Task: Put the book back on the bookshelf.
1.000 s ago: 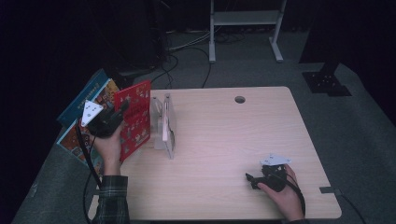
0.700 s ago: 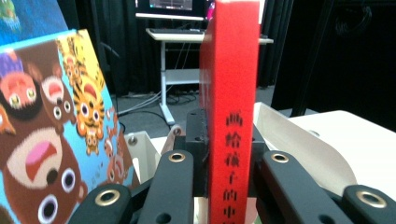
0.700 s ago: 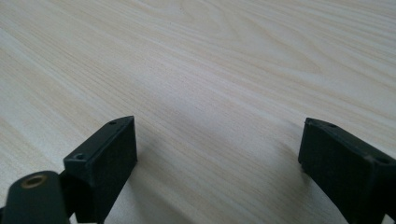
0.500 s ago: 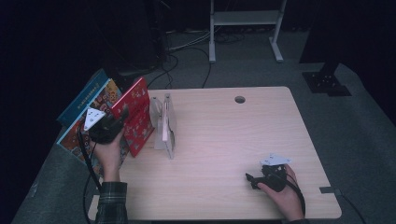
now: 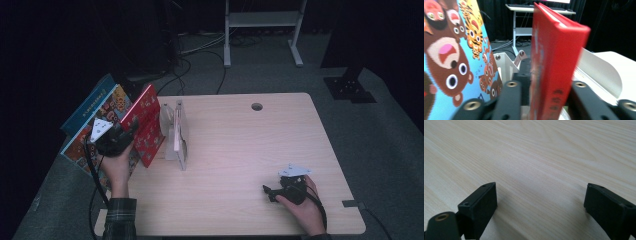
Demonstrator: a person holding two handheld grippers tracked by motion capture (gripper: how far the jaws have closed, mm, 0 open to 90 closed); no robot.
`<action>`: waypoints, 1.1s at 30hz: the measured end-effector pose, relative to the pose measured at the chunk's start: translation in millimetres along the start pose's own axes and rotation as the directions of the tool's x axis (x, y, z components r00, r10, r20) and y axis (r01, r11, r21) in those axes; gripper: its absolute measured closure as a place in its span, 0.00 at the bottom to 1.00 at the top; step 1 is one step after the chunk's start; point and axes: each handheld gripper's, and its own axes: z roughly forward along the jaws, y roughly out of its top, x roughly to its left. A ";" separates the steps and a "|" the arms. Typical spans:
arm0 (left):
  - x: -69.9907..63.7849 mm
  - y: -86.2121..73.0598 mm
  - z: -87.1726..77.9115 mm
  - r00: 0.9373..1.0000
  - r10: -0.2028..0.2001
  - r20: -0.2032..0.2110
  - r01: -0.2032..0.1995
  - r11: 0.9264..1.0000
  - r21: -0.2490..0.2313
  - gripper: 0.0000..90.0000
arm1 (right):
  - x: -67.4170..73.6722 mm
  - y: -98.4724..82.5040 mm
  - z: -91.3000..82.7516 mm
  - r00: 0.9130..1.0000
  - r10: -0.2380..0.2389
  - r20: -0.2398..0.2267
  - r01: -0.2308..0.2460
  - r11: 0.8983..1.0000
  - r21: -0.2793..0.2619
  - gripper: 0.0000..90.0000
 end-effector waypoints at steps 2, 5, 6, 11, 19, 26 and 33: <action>-1.9 2.4 -5.5 1.000 0.004 -0.006 -0.004 1.000 -0.005 0.67 | 0.0 0.0 0.0 1.000 0.000 0.000 0.000 1.000 0.000 0.12; -5.5 5.0 -11.6 0.999 0.034 -0.018 -0.034 0.999 0.019 0.55 | -0.3 0.2 0.3 1.000 -0.002 -0.001 0.002 1.000 -0.001 0.12; -6.4 5.2 -13.5 0.999 0.044 -0.030 -0.043 0.999 0.021 0.50 | -0.3 0.4 0.4 1.000 -0.001 -0.001 0.001 1.000 0.000 0.12; -6.8 3.4 -19.3 0.998 0.031 -0.054 -0.030 0.999 0.023 0.32 | -0.3 0.5 0.5 1.000 -0.001 -0.001 0.001 1.000 0.001 0.12; -16.9 -2.4 -26.6 0.996 0.044 -0.084 -0.042 0.999 0.032 0.10 | -0.3 0.5 0.5 1.000 -0.001 -0.001 0.001 1.000 0.001 0.12; -26.9 -9.4 -39.8 0.994 0.048 -0.096 -0.044 0.998 0.040 0.01 | -0.4 0.5 0.5 1.000 -0.001 -0.001 0.001 1.000 0.000 0.12; -35.1 -11.9 -56.4 0.995 0.046 -0.093 -0.044 0.999 0.026 0.01 | -0.3 0.5 0.5 1.000 -0.001 -0.001 0.001 1.000 0.000 0.12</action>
